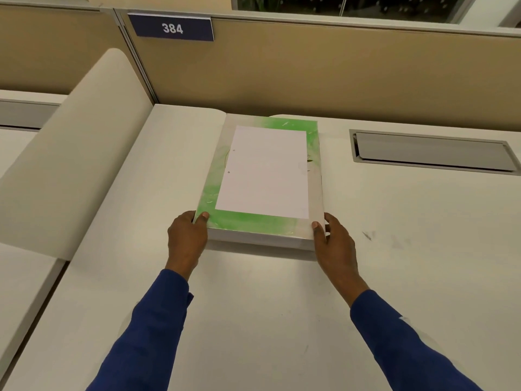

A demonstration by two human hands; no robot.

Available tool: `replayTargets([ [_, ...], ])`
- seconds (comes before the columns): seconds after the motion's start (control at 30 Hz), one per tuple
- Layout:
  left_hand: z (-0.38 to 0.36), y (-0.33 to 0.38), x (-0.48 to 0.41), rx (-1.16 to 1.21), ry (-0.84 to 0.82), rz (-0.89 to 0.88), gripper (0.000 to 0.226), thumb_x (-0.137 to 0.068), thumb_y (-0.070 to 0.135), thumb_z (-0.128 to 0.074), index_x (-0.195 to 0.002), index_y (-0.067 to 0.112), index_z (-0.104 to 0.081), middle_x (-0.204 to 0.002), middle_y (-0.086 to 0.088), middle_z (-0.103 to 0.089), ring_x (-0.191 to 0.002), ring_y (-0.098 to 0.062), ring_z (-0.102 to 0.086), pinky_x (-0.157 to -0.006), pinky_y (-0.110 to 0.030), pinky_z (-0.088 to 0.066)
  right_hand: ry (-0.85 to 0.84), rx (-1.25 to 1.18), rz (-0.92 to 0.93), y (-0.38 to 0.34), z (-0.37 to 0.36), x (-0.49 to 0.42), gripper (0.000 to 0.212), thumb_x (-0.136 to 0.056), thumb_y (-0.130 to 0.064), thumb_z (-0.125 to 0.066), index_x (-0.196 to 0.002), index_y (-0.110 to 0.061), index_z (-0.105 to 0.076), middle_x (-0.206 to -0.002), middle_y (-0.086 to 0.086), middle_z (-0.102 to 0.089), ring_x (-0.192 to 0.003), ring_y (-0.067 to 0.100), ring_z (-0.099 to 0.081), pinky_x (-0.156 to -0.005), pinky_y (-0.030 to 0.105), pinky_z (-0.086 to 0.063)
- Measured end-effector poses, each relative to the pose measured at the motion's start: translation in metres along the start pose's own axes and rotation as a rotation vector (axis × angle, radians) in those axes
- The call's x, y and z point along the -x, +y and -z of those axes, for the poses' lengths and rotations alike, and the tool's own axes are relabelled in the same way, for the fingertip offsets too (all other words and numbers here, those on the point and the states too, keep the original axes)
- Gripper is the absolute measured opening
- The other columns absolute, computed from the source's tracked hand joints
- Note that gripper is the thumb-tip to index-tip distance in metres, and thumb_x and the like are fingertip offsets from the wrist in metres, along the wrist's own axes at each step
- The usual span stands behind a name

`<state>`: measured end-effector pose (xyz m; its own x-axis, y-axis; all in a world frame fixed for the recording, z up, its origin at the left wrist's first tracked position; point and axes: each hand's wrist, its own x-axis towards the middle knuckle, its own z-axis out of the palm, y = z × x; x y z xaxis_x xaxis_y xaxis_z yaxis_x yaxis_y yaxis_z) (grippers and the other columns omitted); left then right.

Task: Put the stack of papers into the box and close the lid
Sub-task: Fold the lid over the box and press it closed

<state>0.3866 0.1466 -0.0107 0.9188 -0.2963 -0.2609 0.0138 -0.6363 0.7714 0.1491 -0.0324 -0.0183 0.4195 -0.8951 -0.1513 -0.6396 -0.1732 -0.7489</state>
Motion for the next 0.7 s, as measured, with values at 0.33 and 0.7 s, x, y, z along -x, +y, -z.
replayTargets([
  [0.33,-0.014,-0.011,0.002,-0.092,0.012,-0.016,0.027,-0.104,0.024,-0.056,-0.115,0.004,-0.069,-0.094,-0.008,-0.065,-0.096,-0.035,-0.063,-0.065,-0.031,-0.044,-0.04,0.142,0.043,0.015,-0.014,0.005,0.044,-0.105,-0.032,-0.049,-0.146,-0.016,-0.048,-0.121,0.009,-0.059,-0.112,0.027,-0.058,-0.086,0.03,-0.045],
  [0.7,-0.047,0.003,-0.007,-0.682,0.015,-0.403,0.072,-0.101,0.061,-0.039,-0.163,0.026,-0.025,-0.172,-0.014,-0.011,-0.127,-0.039,-0.049,-0.098,-0.048,-0.043,-0.057,0.365,0.235,-0.002,-0.038,-0.015,0.085,-0.102,-0.058,-0.04,-0.164,-0.013,-0.004,-0.172,0.008,0.006,-0.155,0.028,-0.018,-0.123,0.044,-0.025],
])
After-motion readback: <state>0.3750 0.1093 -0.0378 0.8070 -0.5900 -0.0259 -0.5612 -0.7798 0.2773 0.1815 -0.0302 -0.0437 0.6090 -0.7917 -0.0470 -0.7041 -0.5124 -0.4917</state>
